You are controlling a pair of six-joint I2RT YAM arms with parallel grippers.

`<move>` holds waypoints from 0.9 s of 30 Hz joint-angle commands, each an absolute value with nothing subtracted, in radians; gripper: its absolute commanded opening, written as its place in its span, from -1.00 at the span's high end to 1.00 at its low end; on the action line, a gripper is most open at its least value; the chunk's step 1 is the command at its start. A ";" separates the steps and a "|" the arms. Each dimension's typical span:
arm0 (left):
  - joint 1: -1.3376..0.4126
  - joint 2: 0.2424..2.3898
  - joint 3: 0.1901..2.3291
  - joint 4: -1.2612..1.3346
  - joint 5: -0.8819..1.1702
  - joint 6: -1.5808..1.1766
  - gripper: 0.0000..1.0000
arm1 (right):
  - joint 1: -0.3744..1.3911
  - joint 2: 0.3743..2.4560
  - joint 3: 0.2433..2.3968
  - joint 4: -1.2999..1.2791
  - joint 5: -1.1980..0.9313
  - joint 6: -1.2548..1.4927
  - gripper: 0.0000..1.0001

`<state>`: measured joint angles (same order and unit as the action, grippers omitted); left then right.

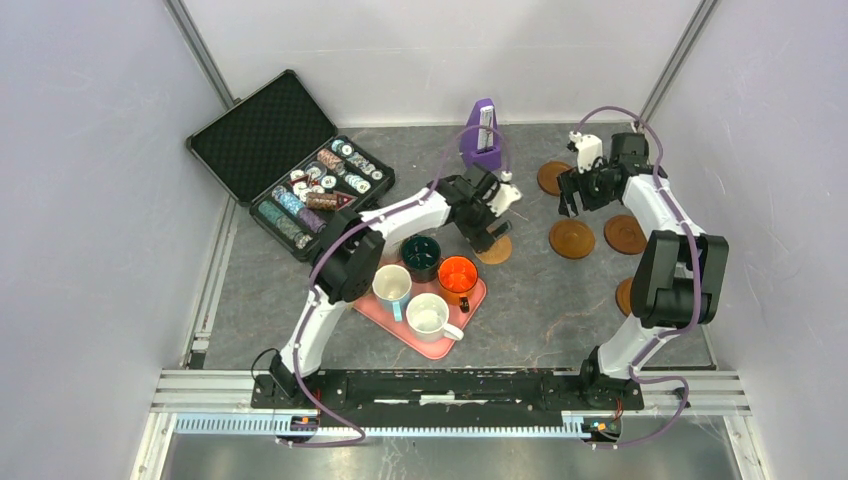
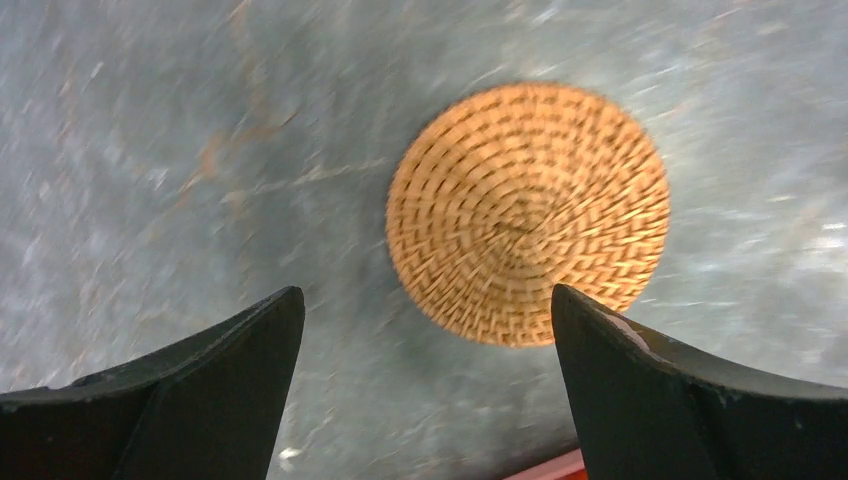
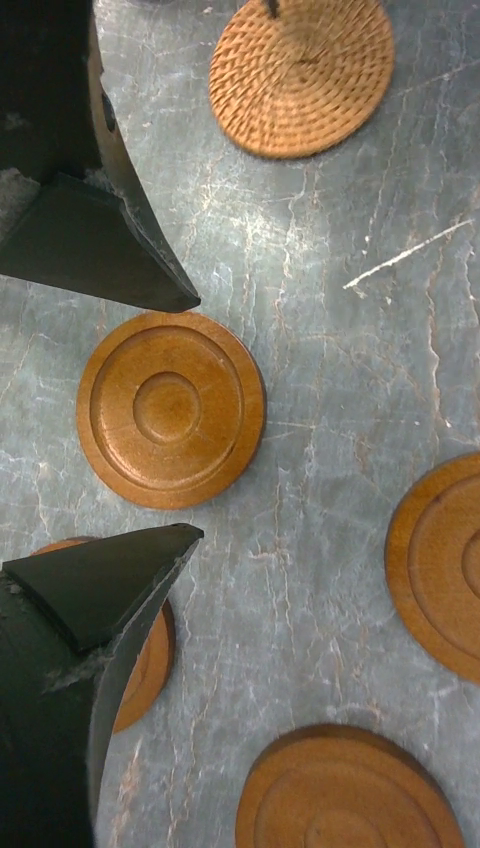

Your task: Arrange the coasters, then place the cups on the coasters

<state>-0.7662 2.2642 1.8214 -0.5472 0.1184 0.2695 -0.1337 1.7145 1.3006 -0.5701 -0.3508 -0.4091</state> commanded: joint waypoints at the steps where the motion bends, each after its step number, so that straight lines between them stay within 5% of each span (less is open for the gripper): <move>1: -0.781 2.271 1.962 -0.575 0.196 0.230 -0.98 | -0.131 1.677 1.270 -0.552 -0.398 -0.408 -0.68; 14: -0.556 1.921 1.812 -0.556 0.432 0.078 -1.00 | 0.065 1.697 1.220 -0.488 -0.415 -0.422 -0.57; 27: -0.392 1.772 1.737 -0.607 0.400 0.094 -1.00 | 0.297 1.882 1.308 -0.482 -0.359 -0.433 -0.51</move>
